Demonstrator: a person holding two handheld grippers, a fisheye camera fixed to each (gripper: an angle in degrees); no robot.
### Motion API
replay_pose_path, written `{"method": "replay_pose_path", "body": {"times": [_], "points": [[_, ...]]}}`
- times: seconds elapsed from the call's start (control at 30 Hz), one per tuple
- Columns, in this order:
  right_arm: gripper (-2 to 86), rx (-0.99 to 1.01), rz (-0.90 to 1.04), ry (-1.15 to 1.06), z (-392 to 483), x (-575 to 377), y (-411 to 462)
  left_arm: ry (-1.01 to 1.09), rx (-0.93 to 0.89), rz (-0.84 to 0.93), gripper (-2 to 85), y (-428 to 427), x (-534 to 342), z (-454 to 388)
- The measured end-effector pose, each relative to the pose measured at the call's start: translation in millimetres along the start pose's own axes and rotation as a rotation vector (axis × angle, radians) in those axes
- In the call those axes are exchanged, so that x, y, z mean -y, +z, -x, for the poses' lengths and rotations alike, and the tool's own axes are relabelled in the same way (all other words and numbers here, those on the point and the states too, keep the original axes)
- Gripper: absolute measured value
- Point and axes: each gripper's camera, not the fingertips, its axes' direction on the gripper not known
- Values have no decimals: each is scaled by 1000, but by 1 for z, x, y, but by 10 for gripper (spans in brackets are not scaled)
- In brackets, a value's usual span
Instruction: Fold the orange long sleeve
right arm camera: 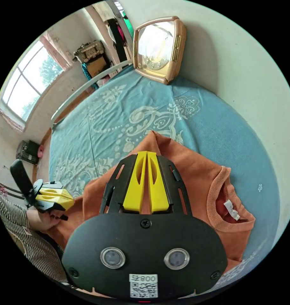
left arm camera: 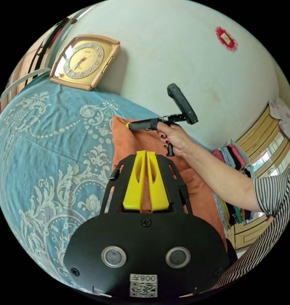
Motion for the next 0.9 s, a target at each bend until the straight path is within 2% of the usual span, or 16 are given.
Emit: {"method": "replay_pose_path", "body": {"times": [0.07,0.1,0.33,0.47,0.57,0.6,0.77,0.9], "points": [[1,-17,46,14,4,3,21,18,53,108,2,25,0,5],[1,0,-7,13,7,0,20,22,46,124,2,32,-2,8],[1,62,-16,68,9,-10,17,34,92,108,1,37,-9,-6],[1,32,-119,42,26,-16,-6,83,178,76,1,36,-13,-24],[0,4,24,48,29,-7,24,54,146,133,2,55,-14,-14],[0,21,-25,65,30,-9,22,44,126,128,2,55,-15,-13],[1,-7,14,66,40,-17,12,49,107,68,2,49,-18,-28],[1,20,-114,61,56,-56,-42,80,142,63,2,58,-15,-37]]}}
